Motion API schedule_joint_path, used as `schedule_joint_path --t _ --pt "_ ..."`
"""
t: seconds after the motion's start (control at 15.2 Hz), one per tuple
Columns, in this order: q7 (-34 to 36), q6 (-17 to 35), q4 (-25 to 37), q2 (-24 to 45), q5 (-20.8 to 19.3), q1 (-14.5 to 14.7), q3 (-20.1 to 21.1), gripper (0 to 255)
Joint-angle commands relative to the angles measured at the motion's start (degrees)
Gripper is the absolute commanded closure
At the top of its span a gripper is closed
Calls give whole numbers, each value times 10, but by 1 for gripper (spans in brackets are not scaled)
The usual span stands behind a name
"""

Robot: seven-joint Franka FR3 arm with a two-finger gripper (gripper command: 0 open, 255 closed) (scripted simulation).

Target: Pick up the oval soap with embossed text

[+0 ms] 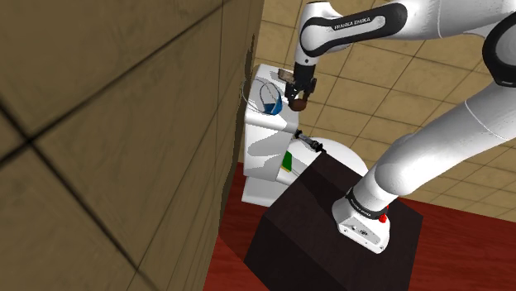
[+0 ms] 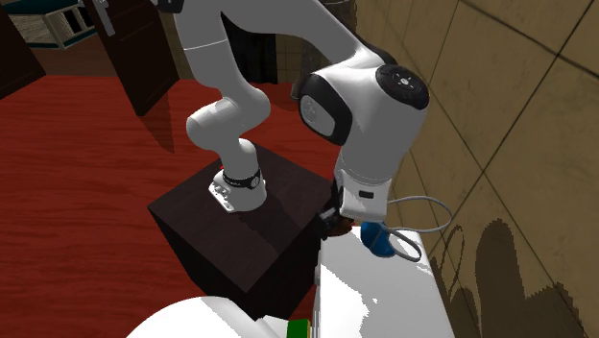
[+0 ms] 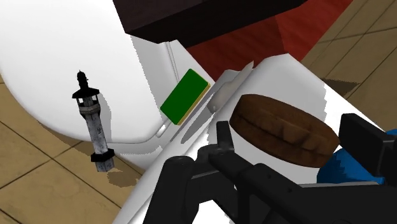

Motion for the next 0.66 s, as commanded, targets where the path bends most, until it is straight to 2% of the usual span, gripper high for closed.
schedule_joint_path --t 0.0,0.46,0.59 --pt "1 -17 12 -5 0 1 1 255" --pt "1 -72 52 -20 0 1 3 255" --pt "1 -74 53 -20 0 1 3 255"
